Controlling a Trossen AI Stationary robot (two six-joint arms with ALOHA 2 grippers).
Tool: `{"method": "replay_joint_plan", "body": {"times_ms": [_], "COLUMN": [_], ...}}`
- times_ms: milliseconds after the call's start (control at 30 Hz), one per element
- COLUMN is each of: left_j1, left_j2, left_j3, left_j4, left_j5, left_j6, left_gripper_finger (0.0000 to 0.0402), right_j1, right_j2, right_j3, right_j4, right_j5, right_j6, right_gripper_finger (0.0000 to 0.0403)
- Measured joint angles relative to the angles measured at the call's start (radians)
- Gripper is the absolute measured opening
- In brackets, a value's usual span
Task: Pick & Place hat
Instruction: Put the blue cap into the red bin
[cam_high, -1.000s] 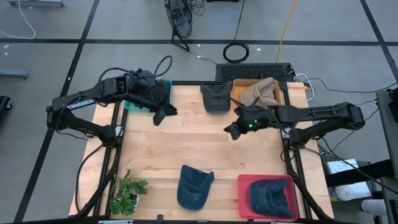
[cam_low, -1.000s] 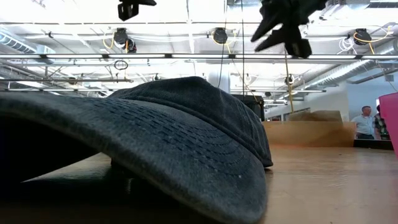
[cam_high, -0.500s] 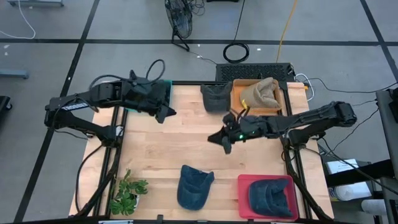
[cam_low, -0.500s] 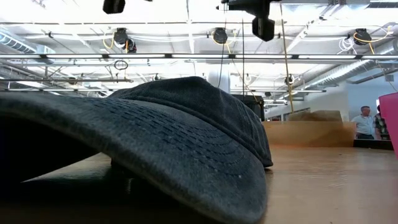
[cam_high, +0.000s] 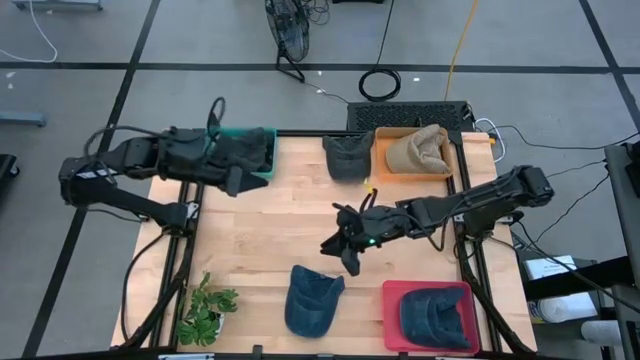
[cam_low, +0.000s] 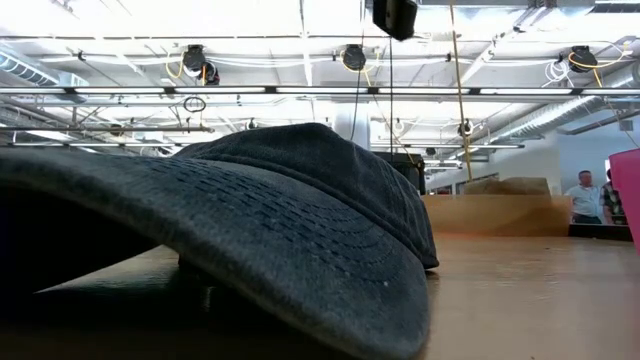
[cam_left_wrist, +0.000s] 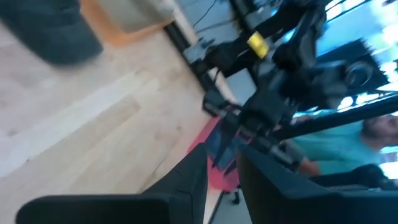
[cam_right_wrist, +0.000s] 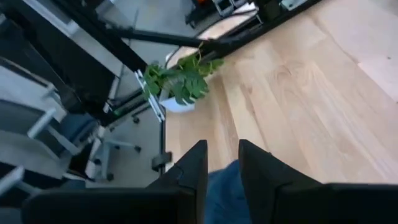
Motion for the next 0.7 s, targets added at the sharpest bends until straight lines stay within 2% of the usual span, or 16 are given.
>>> {"method": "replay_joint_plan", "body": {"times_ms": [200,333,500,700], "left_j1": [0.009,0.003,-0.036,-0.099], "left_j2": [-0.015,-0.014,-0.012,-0.013], "left_j3": [0.0,0.0,0.0,0.0], "left_j4": [0.128,0.194,0.18,0.123], "left_j5": [0.004,0.082,0.113,0.216], "left_j6": [0.105,0.234,0.368,0.417], "left_gripper_finger": [0.0093,0.0093,0.0093,0.0093], "right_j1": [0.003,0.008,0.019,0.02], "right_j2": [0.036,0.046,0.097,0.138], "right_j3": [0.124,0.131,0.131,0.132], "right_j4": [-0.129,-0.14,-0.157,-0.16], "right_j5": [0.03,0.058,0.052,0.053], "right_j6": [-0.026,-0.051,-0.076,-0.004], "right_gripper_finger": [0.007,0.007,0.007,0.007]}}
